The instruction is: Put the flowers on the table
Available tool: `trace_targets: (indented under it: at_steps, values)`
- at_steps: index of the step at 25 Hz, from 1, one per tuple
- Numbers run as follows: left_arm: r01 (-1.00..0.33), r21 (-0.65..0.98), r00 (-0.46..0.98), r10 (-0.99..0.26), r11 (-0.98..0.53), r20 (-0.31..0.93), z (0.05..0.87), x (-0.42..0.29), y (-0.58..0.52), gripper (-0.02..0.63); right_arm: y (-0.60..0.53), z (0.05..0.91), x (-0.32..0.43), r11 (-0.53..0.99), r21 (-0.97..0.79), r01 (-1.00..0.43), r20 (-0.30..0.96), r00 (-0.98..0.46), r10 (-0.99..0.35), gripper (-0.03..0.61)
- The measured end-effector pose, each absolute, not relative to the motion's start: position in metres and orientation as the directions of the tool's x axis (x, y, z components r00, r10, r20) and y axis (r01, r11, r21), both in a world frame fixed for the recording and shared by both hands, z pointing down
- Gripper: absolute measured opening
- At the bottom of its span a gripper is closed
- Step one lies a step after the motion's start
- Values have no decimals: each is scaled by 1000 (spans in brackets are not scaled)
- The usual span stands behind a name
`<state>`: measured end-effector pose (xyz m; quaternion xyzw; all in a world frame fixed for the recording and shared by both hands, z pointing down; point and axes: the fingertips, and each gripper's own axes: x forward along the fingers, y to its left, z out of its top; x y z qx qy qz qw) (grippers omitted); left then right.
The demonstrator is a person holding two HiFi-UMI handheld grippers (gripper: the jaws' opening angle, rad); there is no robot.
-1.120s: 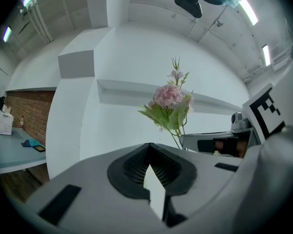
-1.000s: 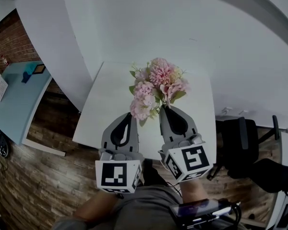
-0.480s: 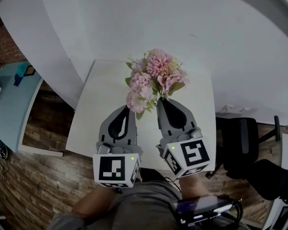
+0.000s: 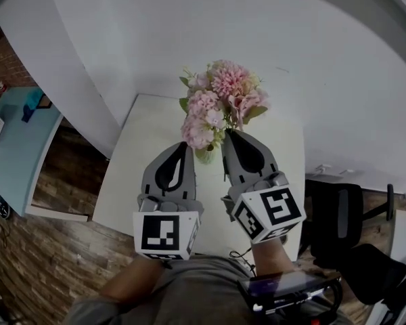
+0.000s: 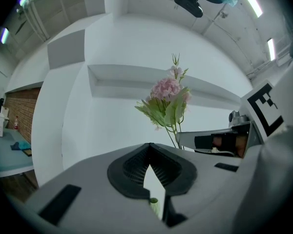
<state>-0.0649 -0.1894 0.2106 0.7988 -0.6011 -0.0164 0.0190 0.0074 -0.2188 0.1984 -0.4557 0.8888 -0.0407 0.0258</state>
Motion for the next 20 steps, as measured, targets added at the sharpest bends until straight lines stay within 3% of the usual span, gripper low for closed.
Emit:
trace_targets:
  at_steps: [10,14,20]
  values:
    - [-971,84,225,-974,-225,-13,210,-116,-242,8,-284,184,-51,643,-104,-759,-26,-644,-764,11]
    - [-980,29,198,-980,-198,10,226,-115,-257,8,-305,207,-51,657,-130,-743,7,-663,-749,11]
    - [-984,80,166,-985,-162,46,246,-116,-264,8,-314,213,-50,682,-132,-719,1,-689,-725,11]
